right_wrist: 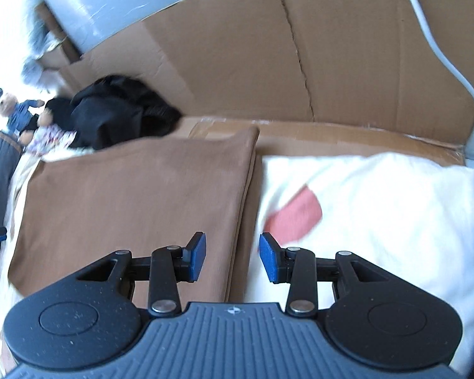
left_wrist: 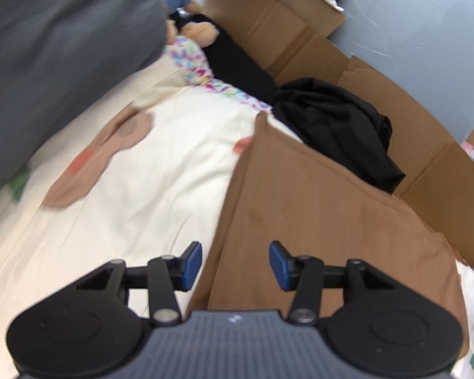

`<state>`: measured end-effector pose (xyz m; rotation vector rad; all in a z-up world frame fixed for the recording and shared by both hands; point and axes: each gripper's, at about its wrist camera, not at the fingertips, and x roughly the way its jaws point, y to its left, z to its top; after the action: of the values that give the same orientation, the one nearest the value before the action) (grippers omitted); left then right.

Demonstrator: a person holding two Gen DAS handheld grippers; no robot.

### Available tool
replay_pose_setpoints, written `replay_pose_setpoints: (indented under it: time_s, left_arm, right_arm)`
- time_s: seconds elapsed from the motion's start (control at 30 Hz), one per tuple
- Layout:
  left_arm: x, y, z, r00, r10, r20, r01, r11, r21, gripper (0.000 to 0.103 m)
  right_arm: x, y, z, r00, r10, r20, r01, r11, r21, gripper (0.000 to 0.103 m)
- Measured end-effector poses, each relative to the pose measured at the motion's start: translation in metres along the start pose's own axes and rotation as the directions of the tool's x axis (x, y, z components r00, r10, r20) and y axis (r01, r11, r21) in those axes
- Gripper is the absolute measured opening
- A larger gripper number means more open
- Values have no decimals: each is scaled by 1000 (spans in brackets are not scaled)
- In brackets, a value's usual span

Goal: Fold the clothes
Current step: 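Lift both open tools and hover over the folded shirt edge, then pinch the folded edge of the brown shirt with both tools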

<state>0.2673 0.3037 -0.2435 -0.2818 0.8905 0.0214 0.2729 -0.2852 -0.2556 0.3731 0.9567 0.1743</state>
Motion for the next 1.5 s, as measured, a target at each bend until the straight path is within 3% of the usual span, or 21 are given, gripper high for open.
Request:
replay_pose_setpoints:
  time_s: [0.23,0.4,0.53,0.63,0.83,0.93,1.03,1.27,1.37,1.4,1.43,1.5]
  left_arm:
    - [-34,-4,-25,1000,11,1,-11,1000,-6,57]
    - [-39,-6,-44,1000,9,2,-9,998,-66,58]
    - [-37,-11,-56,1000,-11,-11,11,998,-66,58]
    - [-32,-10,-69,999,-24,-29,21,996,-85,58]
    - [-21,20,-97,994,-97,-49,81,963,-257,58]
    - [-19,28,-101,998,-52,-43,41,970,-242,56]
    - [-21,29,-97,1000,4,-9,-5,985,-172,56]
    - [-16,28,-87,999,-23,24,26,994,-105,57]
    - [-7,26,-83,1000,-5,12,5,999,-54,48]
    - [-6,26,-82,1000,-11,14,11,999,-40,33]
    - [-5,26,-82,1000,-20,10,20,999,-26,19]
    - [0,22,-80,1000,5,-14,-4,1000,30,10]
  right_arm:
    - [-41,5,-30,1000,23,-4,-23,999,-31,42]
    - [-59,4,-50,1000,23,1,-23,999,-30,42]
    - [-59,-2,-66,1000,26,16,-26,1000,-3,42]
    - [-46,-3,-79,999,33,-25,-33,999,-2,42]
    - [-24,-6,-97,992,70,-102,-60,994,92,42]
    - [-15,-9,-104,990,79,-118,-63,989,136,42]
    - [-12,-5,-107,995,46,-94,-37,994,103,42]
    - [-3,3,-103,993,55,-105,-51,998,47,42]
    - [3,4,-101,993,34,-113,-29,999,40,42]
    - [5,4,-100,993,32,-115,-28,999,36,40]
    - [7,4,-99,993,35,-116,-31,999,31,32]
    - [9,7,-97,992,35,-122,-35,999,-1,15]
